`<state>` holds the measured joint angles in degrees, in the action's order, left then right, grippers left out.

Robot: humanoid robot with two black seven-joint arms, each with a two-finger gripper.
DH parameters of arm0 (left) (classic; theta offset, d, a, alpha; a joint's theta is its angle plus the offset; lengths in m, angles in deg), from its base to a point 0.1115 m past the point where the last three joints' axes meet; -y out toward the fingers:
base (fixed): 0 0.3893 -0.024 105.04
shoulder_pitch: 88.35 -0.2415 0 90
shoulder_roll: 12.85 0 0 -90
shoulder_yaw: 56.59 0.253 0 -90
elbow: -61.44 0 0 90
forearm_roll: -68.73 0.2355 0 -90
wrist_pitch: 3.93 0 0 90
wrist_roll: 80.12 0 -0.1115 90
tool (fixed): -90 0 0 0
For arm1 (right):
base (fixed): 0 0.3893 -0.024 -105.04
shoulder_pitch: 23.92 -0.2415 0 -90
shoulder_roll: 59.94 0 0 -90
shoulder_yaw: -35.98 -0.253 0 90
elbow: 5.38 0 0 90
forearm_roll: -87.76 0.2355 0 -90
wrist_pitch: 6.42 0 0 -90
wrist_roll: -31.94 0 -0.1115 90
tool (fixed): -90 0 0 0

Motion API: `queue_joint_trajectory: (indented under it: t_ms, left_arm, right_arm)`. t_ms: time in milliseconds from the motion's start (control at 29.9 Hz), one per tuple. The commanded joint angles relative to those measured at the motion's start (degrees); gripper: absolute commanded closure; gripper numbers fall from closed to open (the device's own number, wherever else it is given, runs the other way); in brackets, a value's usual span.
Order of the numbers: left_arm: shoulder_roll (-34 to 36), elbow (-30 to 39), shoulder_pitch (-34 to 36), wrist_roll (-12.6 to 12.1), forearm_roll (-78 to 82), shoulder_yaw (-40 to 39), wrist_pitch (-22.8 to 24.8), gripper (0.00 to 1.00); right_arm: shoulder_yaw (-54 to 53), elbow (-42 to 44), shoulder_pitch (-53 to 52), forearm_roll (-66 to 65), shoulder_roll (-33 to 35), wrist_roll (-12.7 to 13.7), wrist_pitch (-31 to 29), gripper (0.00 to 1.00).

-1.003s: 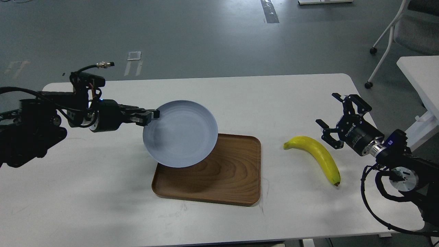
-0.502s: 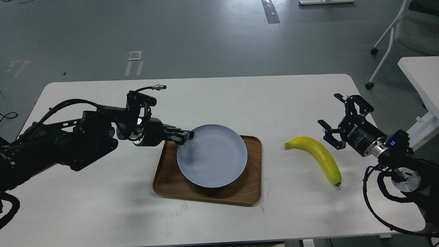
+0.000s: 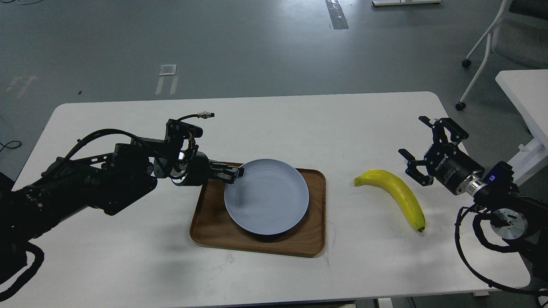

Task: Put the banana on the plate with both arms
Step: 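Open the left gripper and raise it away from the plate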

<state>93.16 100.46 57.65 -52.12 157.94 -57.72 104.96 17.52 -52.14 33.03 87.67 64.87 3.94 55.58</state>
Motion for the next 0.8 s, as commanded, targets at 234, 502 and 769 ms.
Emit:
queue_joint_trajectory:
  t_ms: [234, 502, 769]
  left_arm:
    - [5.24, 3.51, 5.33, 0.0, -5.77, -1.24, 3.51, 0.02]
    - [12.1, 5.1, 6.14, 0.0, -58.79, -6.69, 9.11, 0.02]
    - [18.7, 4.84, -5.88, 0.0, -81.29, -11.06, 9.11, 0.02]
  right_arm:
    - [0.0, -0.35, -0.52, 0.0, 0.79, 0.0, 0.0, 0.01]
    - [0.09, -0.7, -1.05, -0.17, 1.84, 0.0, 0.0, 0.01]
    - [0.27, -1.23, -0.96, -0.7, 2.02, 0.0, 0.0, 0.01]
